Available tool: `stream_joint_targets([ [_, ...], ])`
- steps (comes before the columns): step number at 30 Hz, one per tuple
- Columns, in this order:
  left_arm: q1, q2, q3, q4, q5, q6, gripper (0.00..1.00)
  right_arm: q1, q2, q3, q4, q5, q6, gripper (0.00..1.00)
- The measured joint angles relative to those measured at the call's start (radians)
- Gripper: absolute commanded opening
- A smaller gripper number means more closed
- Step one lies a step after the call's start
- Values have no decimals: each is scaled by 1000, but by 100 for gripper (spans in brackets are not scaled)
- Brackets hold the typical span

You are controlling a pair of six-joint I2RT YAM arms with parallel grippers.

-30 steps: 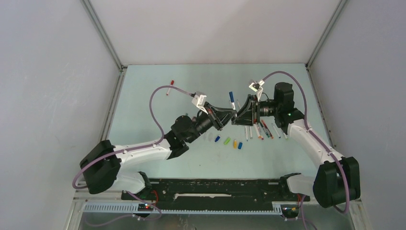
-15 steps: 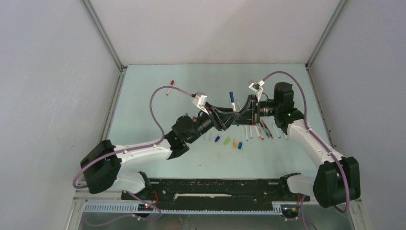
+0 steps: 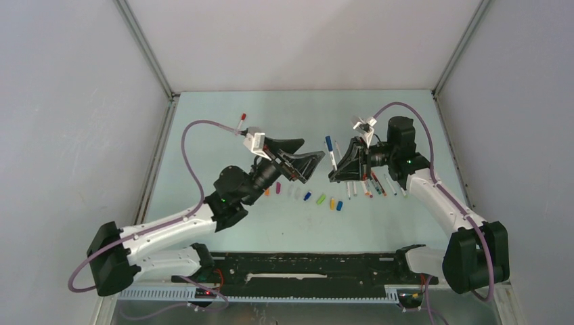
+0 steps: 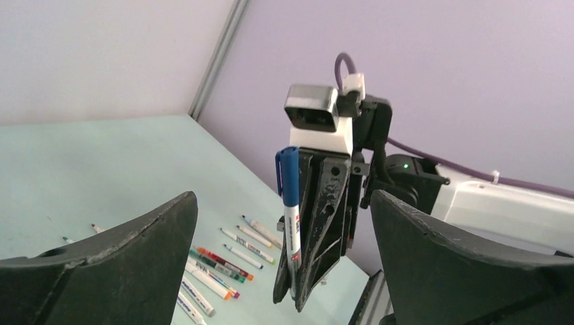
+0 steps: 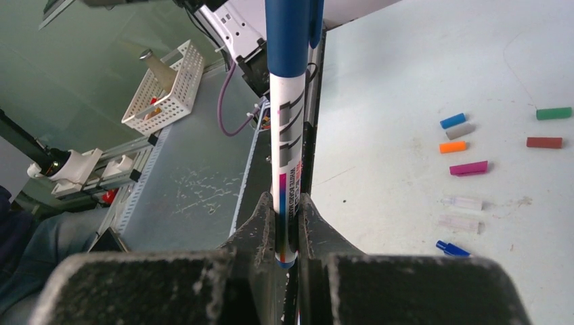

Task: Open the pen caps
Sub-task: Open the pen cap from the pen.

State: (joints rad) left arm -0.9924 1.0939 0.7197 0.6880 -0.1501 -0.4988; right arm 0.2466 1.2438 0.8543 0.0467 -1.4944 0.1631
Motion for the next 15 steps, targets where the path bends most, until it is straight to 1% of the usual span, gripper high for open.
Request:
stream_joint_targets([
  [3,12,-41,0,-29,-1,4,100,0,2,0,-6,-13,-14,0],
  [6,31,-45,1,-74,14,-7,100,1,5,0,-9,-21,-21,0],
  [10,45,-13,6,-104,43,-50,100,1,11,0,-13,-22,-27,0],
  [15,49,42,31,-97,81,-106,100,2,16,0,-25,-21,-41,0],
])
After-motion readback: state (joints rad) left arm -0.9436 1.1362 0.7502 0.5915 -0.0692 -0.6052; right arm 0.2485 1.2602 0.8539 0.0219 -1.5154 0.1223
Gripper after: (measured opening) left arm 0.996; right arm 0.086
